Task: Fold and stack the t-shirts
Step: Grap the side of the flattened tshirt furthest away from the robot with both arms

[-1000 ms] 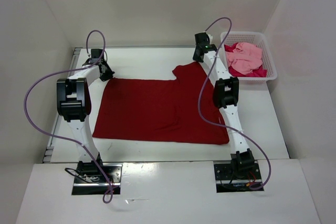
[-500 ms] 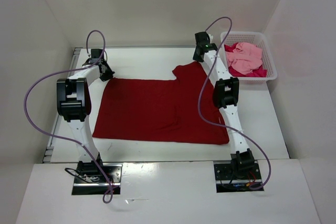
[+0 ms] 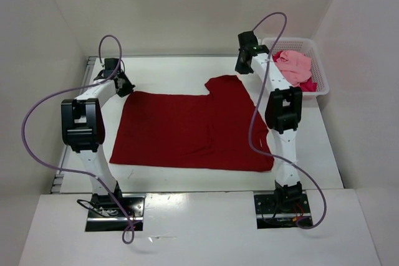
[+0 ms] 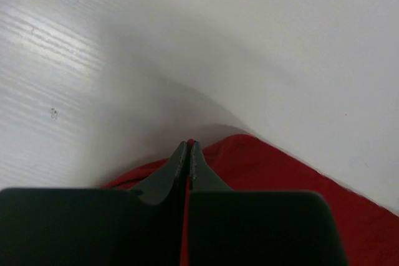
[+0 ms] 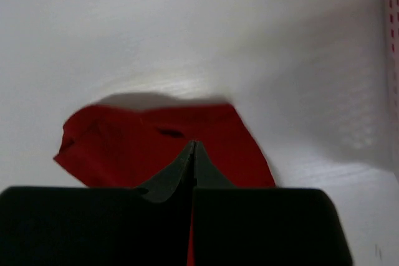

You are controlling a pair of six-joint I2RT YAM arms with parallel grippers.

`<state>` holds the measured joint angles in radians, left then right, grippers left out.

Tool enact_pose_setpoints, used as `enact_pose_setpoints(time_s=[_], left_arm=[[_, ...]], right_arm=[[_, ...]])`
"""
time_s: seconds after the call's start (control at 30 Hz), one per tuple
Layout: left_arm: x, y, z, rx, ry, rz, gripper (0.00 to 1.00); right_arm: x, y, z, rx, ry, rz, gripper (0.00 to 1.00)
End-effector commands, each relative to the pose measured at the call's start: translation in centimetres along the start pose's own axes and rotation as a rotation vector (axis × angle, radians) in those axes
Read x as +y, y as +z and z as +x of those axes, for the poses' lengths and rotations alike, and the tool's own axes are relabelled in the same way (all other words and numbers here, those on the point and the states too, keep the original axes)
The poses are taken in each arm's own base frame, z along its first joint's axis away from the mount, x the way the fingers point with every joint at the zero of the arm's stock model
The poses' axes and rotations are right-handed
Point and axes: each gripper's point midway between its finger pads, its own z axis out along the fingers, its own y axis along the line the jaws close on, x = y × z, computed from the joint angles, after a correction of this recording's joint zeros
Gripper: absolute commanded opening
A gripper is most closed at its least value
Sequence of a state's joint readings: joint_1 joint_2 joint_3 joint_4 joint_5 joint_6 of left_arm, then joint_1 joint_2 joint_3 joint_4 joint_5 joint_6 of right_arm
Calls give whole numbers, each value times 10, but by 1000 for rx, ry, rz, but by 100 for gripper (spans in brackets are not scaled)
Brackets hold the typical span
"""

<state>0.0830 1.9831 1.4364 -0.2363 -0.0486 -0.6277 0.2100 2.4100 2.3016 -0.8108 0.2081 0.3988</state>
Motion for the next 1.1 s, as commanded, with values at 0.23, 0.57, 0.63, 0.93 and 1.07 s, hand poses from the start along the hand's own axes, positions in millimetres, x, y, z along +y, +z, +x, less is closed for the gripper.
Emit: enact_pose_setpoints(time_s=[0.23, 0.57, 0.63, 0.93, 1.07], left_arm=[[4, -64, -6, -58, -12, 57, 0], [7, -60, 0, -48, -1, 61, 0], [2, -53, -5, -41, -1, 68, 0], [-1, -34, -6, -19, -1, 65, 0], [-3, -29, -6, -10, -1, 71, 0]], right_arm=[[-35, -120, 37, -17, 77, -100, 0], [0, -52, 8, -66, 77, -166, 18], [7, -34, 1, -60, 67, -162, 27], [19, 40, -35, -115, 41, -51, 44], [26, 60, -22, -97, 0, -30, 45]])
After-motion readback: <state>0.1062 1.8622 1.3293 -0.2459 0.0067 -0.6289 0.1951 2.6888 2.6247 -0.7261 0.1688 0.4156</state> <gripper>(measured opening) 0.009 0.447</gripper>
